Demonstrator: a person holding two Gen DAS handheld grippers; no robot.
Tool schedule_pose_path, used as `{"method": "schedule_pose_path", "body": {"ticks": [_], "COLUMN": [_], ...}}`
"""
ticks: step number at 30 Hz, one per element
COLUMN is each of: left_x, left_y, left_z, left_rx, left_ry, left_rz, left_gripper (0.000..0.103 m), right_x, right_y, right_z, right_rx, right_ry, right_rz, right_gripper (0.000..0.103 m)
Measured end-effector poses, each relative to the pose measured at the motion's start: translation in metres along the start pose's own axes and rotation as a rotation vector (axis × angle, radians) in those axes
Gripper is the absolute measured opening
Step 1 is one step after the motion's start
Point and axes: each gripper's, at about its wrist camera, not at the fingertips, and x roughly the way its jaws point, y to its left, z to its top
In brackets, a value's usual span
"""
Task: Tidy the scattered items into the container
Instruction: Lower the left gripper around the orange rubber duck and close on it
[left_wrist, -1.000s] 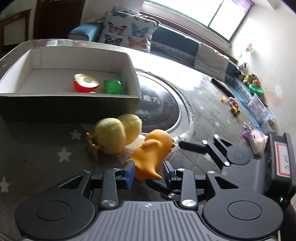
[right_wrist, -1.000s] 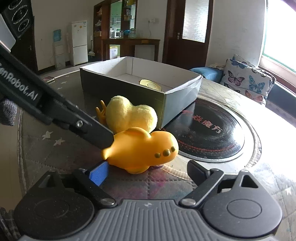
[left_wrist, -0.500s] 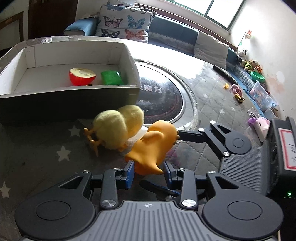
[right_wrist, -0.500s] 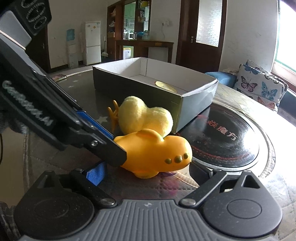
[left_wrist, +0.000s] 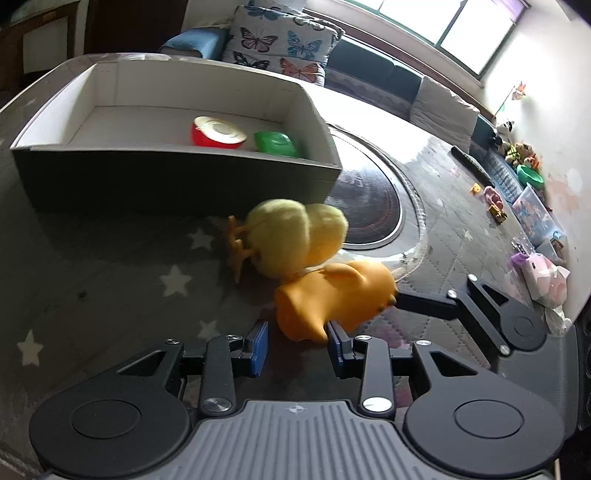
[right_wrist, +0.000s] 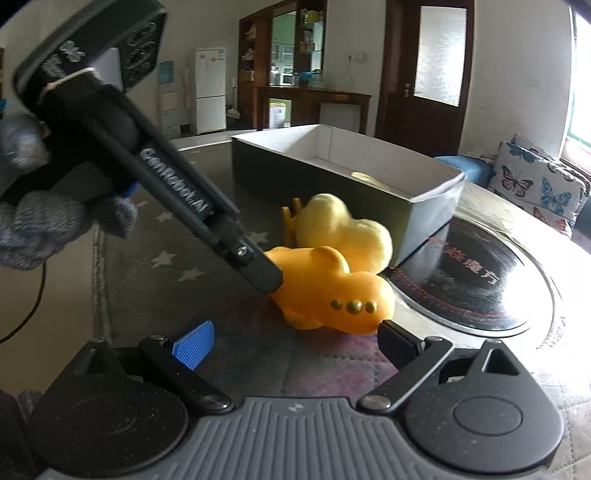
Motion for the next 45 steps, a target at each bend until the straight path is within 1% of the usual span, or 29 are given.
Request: {"method": "schedule_pose_path", "body": {"ticks": [5,6,8,12,14,16,17,19,23,29,32,35,36,37,38,40,42,45], "left_x": [-0.002,-0.003,-0.005,-0.007,-0.009,-0.009,-0.009,-0.01,-0.012,-0.022,-0.026,-0.026,-0.025,-0.024,-0.022,-0.02,-0.019,-0.017], "left_y": [0.011,0.012,0.014,0.021,0.023,0.025,0.026,0.028,0.031,0.033,0.033,0.032,0.032,0.032,0.032,0.032,0.032,0.033], "left_z": [-0.001,-0.002,-0.004,-0.006,-0.006,-0.006,-0.006,-0.006,-0.007,-0.01,-0.011,-0.01,-0.01,-0.009,-0.009,-0.007,-0.006,-0.005], "left_rx": [-0.036,-0.035,-0.034,-0.059,-0.067,-0.075,-0.08,-0.084,-0.093,-0.09,-0.085,-0.087,-0.088,-0.09,-0.091,-0.096,-0.107,-0.125], "left_ry": [-0.007,-0.011,-0.018,-0.024,-0.029,-0.031,-0.032,-0.036,-0.042,-0.067,-0.082,-0.092,-0.093,-0.094,-0.095,-0.097,-0.104,-0.112], "left_rz": [-0.004,-0.005,-0.007,-0.017,-0.016,-0.016,-0.016,-0.02,-0.026,-0.048,-0.061,-0.077,-0.081,-0.086,-0.09,-0.1,-0.117,-0.146], "left_gripper": [0.038,0.037,0.036,0.037,0.037,0.037,0.037,0.036,0.036,0.035,0.035,0.035,0.035,0.035,0.035,0.035,0.036,0.036], "right_x": [-0.005,-0.005,-0.004,0.003,0.006,0.009,0.01,0.01,0.009,0.006,0.006,0.009,0.01,0.01,0.01,0.011,0.011,0.012], "right_y": [-0.001,-0.002,-0.005,-0.011,-0.013,-0.014,-0.013,-0.009,0.001,0.008,0.01,0.009,0.009,0.009,0.009,0.009,0.009,0.01], "right_z": [0.003,0.004,0.005,0.007,0.009,0.01,0.01,0.011,0.012,0.012,0.012,0.012,0.012,0.012,0.011,0.011,0.01,0.01], "right_rx": [0.01,0.017,0.033,0.06,0.068,0.074,0.075,0.074,0.069,0.082,0.088,0.095,0.102,0.108,0.113,0.121,0.126,0.135], "right_ry": [-0.016,-0.017,-0.016,-0.01,-0.005,0.0,-0.001,-0.002,-0.01,-0.019,-0.017,-0.01,-0.008,-0.008,-0.005,-0.001,0.0,0.001], "right_rz": [-0.03,-0.04,-0.059,-0.069,-0.068,-0.062,-0.055,-0.041,-0.02,-0.019,-0.031,-0.062,-0.067,-0.067,-0.069,-0.073,-0.08,-0.088], "right_gripper": [0.097,0.097,0.096,0.095,0.09,0.089,0.087,0.085,0.078,0.078,0.077,0.076,0.075,0.069,0.068,0.067,0.063,0.062]}}
